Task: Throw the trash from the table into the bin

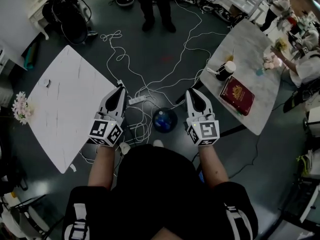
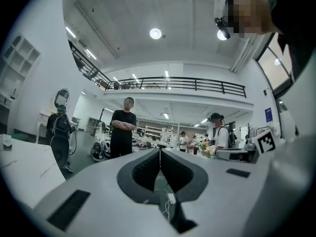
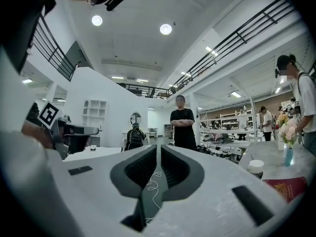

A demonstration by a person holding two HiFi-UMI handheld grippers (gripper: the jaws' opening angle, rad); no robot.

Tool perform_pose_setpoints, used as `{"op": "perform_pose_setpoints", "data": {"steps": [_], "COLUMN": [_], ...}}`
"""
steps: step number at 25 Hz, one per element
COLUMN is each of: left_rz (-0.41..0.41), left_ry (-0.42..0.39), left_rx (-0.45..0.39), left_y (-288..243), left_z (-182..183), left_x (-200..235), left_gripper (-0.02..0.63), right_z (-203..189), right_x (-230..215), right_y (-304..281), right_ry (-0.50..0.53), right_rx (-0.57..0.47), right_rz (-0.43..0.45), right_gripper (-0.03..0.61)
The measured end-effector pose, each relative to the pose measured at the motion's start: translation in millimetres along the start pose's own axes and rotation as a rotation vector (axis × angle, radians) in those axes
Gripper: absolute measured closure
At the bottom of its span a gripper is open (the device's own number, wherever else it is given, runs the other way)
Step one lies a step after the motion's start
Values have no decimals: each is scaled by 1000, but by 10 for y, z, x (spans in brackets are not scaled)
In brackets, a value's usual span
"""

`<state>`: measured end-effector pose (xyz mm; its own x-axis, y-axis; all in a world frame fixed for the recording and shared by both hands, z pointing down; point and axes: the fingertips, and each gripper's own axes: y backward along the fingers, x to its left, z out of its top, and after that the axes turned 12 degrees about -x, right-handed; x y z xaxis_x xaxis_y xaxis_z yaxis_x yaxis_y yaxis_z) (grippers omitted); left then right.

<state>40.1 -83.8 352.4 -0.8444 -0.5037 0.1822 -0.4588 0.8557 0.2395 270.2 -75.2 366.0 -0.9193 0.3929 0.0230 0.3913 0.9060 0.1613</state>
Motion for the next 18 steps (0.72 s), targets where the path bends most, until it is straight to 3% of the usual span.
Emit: {"op": "perform_pose_setpoints", "data": {"steps": [7,18], "left_rz": [111,474], "left_ry": [-53,-138], "left_rx": [-40,-83], "left_y": [360,1723], "left_z": [227,708], "left_x": [264,900], "left_gripper": [598,598], "right_z": [-53,-107], "right_x": [437,1779], "right_y": [-385,-981], "right_ry": [-29,-90], "right_rx": [-2,-15], "right_rz": [147,490], "right_gripper": [557,563]}}
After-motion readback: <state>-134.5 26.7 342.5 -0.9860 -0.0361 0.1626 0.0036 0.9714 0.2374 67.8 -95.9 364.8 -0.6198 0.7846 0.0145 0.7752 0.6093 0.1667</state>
